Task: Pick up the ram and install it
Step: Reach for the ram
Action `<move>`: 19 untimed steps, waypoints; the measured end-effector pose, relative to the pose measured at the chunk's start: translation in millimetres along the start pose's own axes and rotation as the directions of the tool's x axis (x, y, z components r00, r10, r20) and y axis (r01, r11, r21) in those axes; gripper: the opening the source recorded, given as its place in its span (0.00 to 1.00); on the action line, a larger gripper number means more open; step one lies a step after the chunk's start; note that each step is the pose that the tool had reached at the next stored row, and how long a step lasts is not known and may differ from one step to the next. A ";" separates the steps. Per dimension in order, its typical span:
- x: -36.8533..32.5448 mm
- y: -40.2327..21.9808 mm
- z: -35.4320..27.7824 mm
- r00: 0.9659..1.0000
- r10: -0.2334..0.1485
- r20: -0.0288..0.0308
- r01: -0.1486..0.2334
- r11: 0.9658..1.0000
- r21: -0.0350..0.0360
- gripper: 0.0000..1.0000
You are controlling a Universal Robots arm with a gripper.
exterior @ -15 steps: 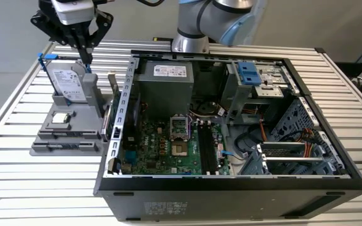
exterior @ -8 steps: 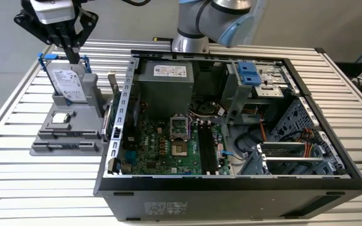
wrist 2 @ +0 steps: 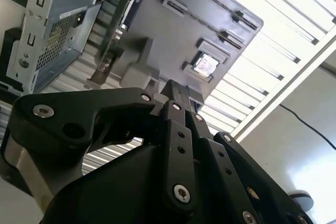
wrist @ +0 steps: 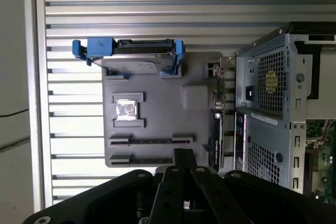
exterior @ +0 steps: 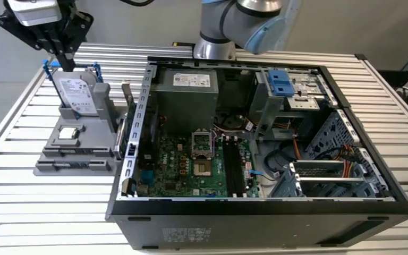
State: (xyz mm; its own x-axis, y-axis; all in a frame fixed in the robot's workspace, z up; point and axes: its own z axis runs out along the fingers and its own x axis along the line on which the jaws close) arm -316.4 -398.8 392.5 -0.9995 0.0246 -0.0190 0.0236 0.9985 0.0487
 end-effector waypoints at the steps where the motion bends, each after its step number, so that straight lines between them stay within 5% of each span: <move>1: 3.4 -0.1 0.0 1.000 0.000 0.000 0.000 1.000 0.000 0.00; 13: 37.9 -0.9 -0.4 1.000 -0.001 0.000 0.001 1.000 0.000 0.00; 19: 40.0 -1.4 -0.4 1.000 -0.001 0.000 0.001 1.000 0.000 0.00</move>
State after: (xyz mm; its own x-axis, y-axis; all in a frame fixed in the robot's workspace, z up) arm -356.4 -399.2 392.1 -0.9996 0.0231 -0.0189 0.0222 0.9986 0.0487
